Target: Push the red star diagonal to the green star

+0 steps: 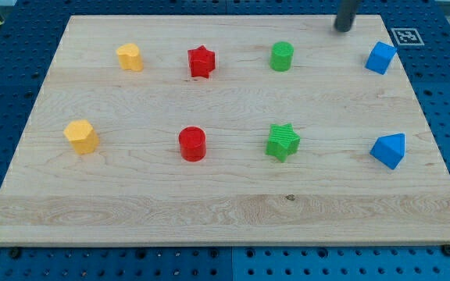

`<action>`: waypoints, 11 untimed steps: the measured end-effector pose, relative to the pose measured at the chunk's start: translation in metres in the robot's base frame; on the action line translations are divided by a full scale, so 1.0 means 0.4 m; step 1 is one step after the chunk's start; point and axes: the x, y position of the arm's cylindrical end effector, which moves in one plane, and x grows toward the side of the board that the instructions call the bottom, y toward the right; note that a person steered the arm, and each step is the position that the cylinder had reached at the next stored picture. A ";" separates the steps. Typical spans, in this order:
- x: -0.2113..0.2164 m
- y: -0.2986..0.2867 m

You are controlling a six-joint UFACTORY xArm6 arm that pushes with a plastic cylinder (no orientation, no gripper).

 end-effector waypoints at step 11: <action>0.294 -0.481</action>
